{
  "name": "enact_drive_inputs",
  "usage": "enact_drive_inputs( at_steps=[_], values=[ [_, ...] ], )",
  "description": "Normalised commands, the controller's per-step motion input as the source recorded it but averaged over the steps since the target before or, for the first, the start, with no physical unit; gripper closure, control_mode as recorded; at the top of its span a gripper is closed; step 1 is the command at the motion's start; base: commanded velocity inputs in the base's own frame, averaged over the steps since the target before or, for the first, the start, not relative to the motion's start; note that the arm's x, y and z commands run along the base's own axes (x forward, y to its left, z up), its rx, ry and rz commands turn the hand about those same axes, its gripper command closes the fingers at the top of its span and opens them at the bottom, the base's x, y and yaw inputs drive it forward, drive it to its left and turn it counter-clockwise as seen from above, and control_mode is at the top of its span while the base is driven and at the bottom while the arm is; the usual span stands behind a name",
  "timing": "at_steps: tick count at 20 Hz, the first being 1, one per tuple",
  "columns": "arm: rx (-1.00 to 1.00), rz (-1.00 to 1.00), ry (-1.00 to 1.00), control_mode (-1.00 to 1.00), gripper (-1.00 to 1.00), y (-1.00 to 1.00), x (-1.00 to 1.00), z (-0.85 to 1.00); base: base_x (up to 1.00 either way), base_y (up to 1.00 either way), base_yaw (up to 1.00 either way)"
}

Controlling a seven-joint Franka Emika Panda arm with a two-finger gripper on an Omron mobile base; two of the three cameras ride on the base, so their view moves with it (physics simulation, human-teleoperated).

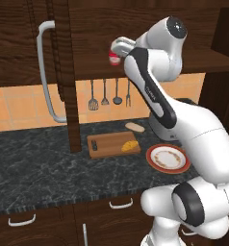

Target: From the different types of pastries on the counter, select a croissant and place it on the cutting board. Then retrieve a jar of jam from the cabinet and place it alongside the croissant on the cutting board.

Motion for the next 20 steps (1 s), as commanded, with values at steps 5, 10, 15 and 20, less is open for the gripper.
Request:
enact_drive_inputs(
  at_steps=[5, 10, 15, 20],
  values=[
    [-0.09, 0.14, -0.01, -1.0, -1.0, 0.0, 0.01, -0.2, 0.0, 0.0, 0.0],
    [-0.14, 0.12, -0.3, -1.0, -1.0, 0.02, 0.0, -0.39, 0.0, 0.0, 0.0],
    [-0.07, 0.0, -0.16, -1.0, -1.0, 0.0, 0.12, -0.25, 0.0, 0.0, 0.0],
    [0.0, 0.0, 0.12, -1.0, -1.0, 0.0, 0.66, 0.15, 0.0, 0.0, 0.0]
  ],
)
